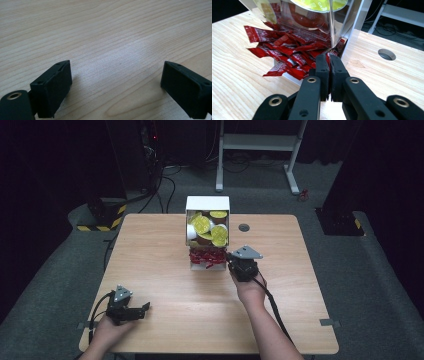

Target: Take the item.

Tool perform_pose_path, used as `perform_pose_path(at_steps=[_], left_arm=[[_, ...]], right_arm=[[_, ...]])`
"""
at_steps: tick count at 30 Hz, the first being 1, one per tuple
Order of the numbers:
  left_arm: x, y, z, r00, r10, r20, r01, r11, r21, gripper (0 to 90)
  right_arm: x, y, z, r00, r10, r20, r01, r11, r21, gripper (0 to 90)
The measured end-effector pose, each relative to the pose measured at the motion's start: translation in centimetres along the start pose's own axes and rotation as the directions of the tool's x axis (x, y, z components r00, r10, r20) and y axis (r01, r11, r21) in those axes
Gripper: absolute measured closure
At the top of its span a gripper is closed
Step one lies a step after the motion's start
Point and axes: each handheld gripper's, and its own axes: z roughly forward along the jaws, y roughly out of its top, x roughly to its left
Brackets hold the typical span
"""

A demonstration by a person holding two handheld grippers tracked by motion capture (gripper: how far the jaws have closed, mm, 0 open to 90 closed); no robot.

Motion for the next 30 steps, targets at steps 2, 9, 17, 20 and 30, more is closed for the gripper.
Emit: perform_pose_path(at_steps=[2, 9, 17, 20, 30], left_arm=[[0.0, 0.0, 0.0, 1.0, 0.001, 0.0, -0.001, 1.0, -0.001, 10.3], [0.0, 0.0, 0.0, 1.0, 0.004, 0.001, -0.004, 1.0, 0.0, 10.3], [0.0, -0.1, -0.1, 1.0, -0.002, 0.001, 0.002, 1.0, -0.003, 10.6], [0.0, -0.1, -0.1, 1.0, -0.001, 0.001, 0.001, 1.0, -0.003, 10.6], [0.0, -0.1, -0.1, 1.0, 0.001, 0.001, -0.001, 1.0, -0.003, 10.6]], right_arm=[[0.0, -0.1, -0.1, 1.0, 0.001, -0.002, -0.001, 1.0, -0.002, 87.0], [0.0, -0.2, -1.1, 0.9997, 0.023, -0.009, -0.023, 1.0, -0.02, 86.9], [0.0, -0.5, -1.8, 0.9991, 0.038, -0.02, -0.039, 0.999, -0.038, 86.9], [0.0, -0.6, -2.1, 0.9991, 0.037, -0.021, -0.038, 0.998, -0.046, 86.9], [-0.3, -1.0, -3.2, 0.9974, 0.064, -0.031, -0.066, 0.996, -0.058, 87.0]])
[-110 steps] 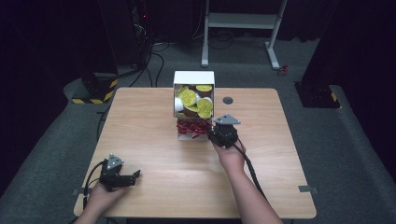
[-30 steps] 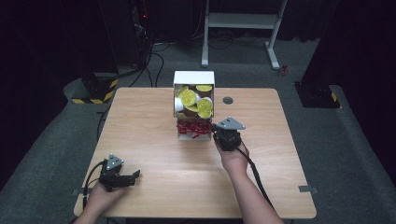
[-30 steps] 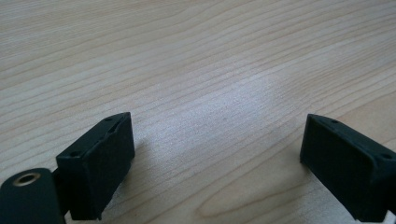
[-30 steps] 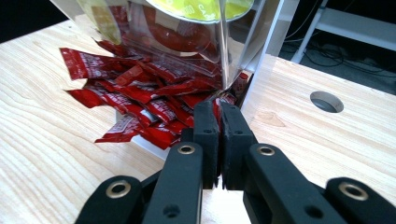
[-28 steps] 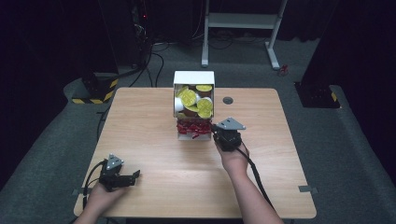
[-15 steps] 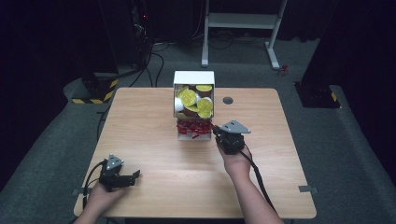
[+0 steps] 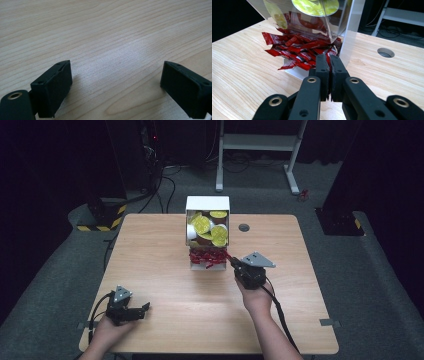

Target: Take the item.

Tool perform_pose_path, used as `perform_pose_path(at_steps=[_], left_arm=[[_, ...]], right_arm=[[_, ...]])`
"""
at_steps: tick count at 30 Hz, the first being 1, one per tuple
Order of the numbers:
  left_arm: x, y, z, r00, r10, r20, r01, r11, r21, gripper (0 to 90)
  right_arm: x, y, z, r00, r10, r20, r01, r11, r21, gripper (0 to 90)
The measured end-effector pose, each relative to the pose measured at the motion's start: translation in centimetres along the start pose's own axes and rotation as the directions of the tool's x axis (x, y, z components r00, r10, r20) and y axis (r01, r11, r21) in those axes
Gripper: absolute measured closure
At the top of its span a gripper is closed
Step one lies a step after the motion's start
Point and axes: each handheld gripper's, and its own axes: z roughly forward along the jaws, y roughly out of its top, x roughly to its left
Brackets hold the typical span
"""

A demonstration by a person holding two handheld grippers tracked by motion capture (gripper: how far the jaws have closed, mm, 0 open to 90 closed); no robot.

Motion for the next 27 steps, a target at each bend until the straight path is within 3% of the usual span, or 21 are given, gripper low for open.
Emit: perform_pose_path(at_steps=[27], left_arm=[[-0.1, 0.0, 0.0, 1.0, -0.005, -0.001, 0.005, 1.0, 0.0, 10.7]], right_arm=[[-0.5, -0.8, -2.9, 0.9996, 0.021, -0.017, -0.022, 0.998, -0.05, 87.5]])
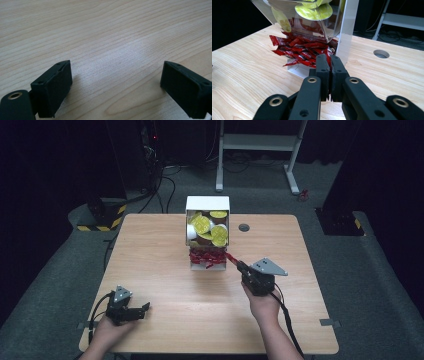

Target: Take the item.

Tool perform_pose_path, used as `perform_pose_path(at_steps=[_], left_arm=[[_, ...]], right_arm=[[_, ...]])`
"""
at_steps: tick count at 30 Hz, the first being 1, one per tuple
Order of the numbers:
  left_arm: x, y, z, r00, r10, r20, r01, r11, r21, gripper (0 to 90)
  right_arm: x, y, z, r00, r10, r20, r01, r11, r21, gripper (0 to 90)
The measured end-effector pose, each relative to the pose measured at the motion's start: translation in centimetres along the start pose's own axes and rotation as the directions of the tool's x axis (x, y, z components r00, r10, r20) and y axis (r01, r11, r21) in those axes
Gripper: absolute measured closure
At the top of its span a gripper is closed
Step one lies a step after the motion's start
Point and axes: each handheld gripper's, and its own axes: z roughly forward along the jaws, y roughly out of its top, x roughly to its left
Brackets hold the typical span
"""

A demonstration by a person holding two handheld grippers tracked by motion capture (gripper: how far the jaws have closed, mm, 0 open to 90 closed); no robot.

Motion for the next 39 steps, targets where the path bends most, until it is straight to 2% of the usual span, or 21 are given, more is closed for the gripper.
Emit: perform_pose_path(at_steps=[18, 24, 27, 39], left_arm=[[0.0, 0.1, 0.0, 1.0, 0.005, -0.002, -0.005, 1.0, 0.0, 10.6], [0.0, 0.1, 0.0, 1.0, 0.004, -0.002, -0.004, 1.0, 0.0, 10.6], [0.0, 0.1, 0.0, 1.0, 0.004, -0.002, -0.004, 1.0, 0.0, 10.7], [0.0, 0.1, 0.1, 1.0, 0.004, -0.003, -0.004, 1.0, 0.001, 10.8]], right_arm=[[-1.1, -0.2, -1.6, 0.9998, 0.011, 0.017, -0.01, 1.0, -0.017, 87.5], [-1.7, -0.2, -2.1, 0.9994, 0.015, 0.032, -0.015, 1.0, -0.015, 87.5], [-2.0, -0.3, -2.2, 0.9989, 0.003, 0.047, -0.002, 1.0, -0.01, 87.4], [-5.0, -1.2, -1.2, 0.9913, 0.028, 0.129, -0.032, 0.999, 0.029, 87.4]])
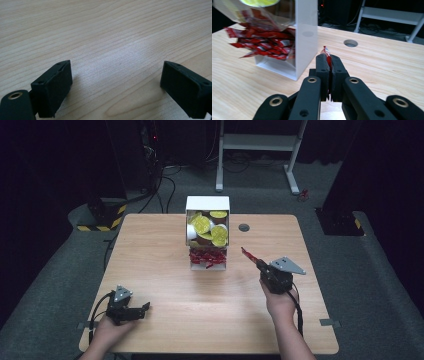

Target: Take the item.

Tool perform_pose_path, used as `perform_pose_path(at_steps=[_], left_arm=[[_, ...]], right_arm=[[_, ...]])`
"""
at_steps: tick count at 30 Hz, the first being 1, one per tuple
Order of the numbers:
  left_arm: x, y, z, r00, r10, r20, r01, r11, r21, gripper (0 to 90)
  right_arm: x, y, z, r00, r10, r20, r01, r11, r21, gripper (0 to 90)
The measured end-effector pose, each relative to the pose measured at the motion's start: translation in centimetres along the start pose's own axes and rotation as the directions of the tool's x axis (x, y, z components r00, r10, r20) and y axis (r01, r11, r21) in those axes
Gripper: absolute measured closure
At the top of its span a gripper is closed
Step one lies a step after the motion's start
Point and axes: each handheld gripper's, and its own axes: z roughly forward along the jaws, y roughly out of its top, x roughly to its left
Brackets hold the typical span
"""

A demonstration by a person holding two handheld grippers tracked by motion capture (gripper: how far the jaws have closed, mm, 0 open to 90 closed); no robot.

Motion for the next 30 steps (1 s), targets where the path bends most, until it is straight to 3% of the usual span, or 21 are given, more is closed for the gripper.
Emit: perform_pose_path(at_steps=[8, 16, 30], left_arm=[[0.1, 0.0, 0.0, 1.0, 0.009, -0.004, -0.009, 1.0, 0.001, 10.8], [0.1, 0.0, 0.0, 1.0, 0.008, -0.003, -0.008, 1.0, 0.0, 10.9], [0.1, 0.0, 0.0, 1.0, 0.007, -0.003, -0.007, 1.0, 0.002, 10.9]], right_arm=[[-1.2, 0.1, 0.8, 0.9994, 0.021, 0.026, -0.022, 1.0, 0.011, 87.5], [-1.8, 0.7, 1.7, 0.9983, 0.008, 0.058, -0.009, 1.0, 0.011, 87.5], [-3.2, 1.1, 4.4, 0.9949, 0.018, 0.1, -0.024, 0.998, 0.056, 87.5]])
